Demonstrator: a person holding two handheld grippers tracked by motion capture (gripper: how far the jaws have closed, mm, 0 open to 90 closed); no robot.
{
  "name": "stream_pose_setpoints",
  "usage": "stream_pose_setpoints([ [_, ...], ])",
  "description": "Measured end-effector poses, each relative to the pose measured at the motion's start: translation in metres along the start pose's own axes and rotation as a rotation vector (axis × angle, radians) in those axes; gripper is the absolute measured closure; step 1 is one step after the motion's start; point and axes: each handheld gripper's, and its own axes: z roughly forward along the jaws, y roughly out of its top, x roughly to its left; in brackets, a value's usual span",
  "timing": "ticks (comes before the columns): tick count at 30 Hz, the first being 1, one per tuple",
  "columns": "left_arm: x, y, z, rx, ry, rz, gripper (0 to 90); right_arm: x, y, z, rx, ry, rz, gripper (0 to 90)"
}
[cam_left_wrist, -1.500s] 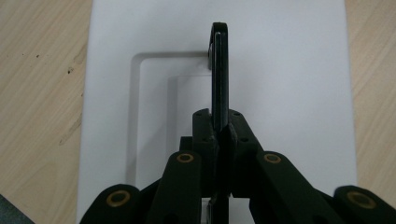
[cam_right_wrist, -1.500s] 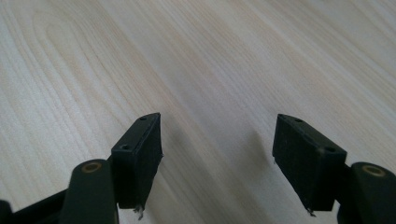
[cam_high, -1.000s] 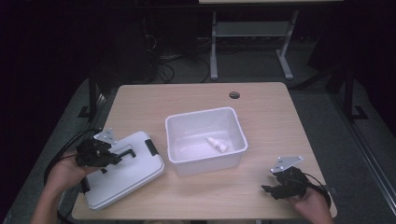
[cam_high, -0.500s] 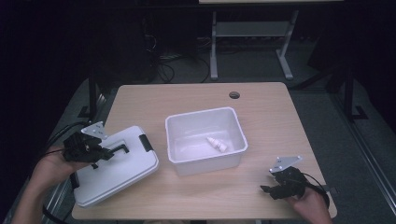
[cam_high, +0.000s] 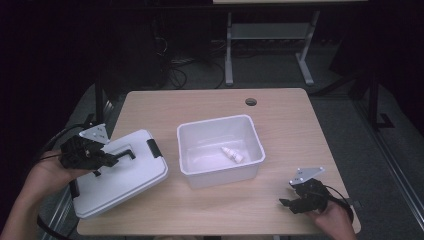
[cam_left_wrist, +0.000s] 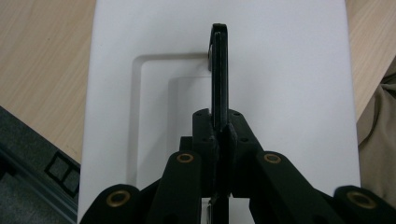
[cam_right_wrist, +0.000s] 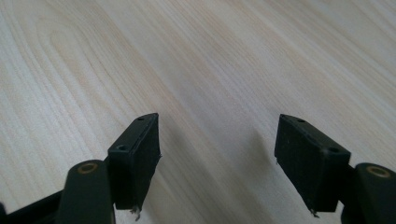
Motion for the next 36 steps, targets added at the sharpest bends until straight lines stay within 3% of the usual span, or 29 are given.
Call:
stream_pose_setpoints([
  [26, -0.001, 0.016, -0.022, -0.008, 0.008, 0.015, 84.0, 0.000, 0.005, 0.001, -0.002, 0.013, -0.006, 29.5],
  [36, -0.002, 0.030, -0.028, -0.024, 0.009, 0.030, 84.0, 0.000, 0.004, 0.000, -0.004, 0.015, -0.005, 29.1],
])
